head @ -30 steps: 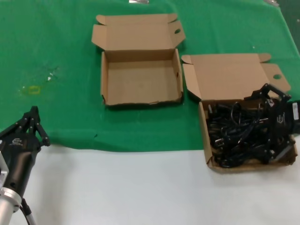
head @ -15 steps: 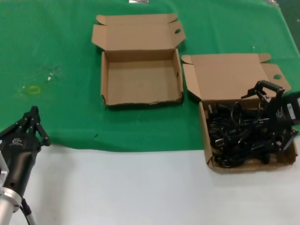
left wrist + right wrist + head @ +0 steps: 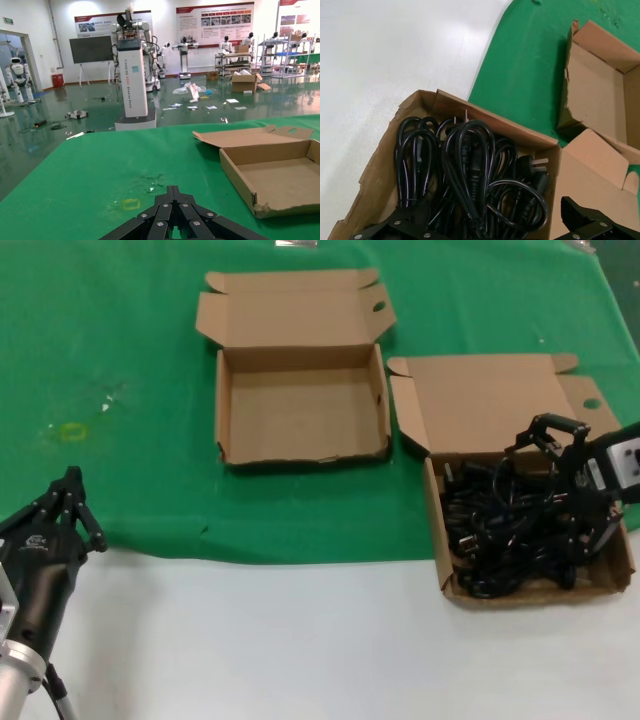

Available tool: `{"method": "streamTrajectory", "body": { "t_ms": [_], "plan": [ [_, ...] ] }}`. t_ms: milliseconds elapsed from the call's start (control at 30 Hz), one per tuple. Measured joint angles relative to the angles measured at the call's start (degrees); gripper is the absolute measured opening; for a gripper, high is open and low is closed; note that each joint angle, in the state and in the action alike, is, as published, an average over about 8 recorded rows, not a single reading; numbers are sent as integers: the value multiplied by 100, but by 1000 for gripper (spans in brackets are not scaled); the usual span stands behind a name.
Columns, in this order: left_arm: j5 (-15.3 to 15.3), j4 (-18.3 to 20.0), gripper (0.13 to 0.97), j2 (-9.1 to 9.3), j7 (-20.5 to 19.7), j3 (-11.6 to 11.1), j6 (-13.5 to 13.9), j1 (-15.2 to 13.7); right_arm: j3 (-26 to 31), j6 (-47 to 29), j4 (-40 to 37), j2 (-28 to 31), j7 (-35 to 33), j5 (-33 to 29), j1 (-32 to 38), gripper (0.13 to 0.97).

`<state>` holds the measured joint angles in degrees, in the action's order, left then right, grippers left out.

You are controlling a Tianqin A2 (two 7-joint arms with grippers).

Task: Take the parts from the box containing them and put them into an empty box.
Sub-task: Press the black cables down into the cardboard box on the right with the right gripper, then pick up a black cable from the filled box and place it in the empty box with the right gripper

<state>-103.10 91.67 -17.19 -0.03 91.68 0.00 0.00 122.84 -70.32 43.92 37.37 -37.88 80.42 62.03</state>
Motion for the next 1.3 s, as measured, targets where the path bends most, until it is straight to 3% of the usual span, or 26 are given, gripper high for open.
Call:
{"method": "streamTrajectory", "body": {
  "t_ms": [233, 533, 833, 1100, 1300],
  "plan": [
    [0, 0, 144, 0, 1, 0, 0, 0, 71, 38, -201, -169, 26, -165, 131, 923],
    [-1, 0, 144, 0, 1, 0, 0, 0, 76, 53, -177, -212, 97, -242, 129, 808],
    [-1, 0, 144, 0, 1, 0, 0, 0, 11, 82, 50, -95, 199, -227, -50, 622],
    [-1, 0, 144, 0, 1, 0, 0, 0, -50, 81, 363, 88, 364, -209, -264, 406],
    [-1, 0, 144, 0, 1, 0, 0, 0, -98, 57, 640, 237, 524, -197, -392, 369]
  ]
}}
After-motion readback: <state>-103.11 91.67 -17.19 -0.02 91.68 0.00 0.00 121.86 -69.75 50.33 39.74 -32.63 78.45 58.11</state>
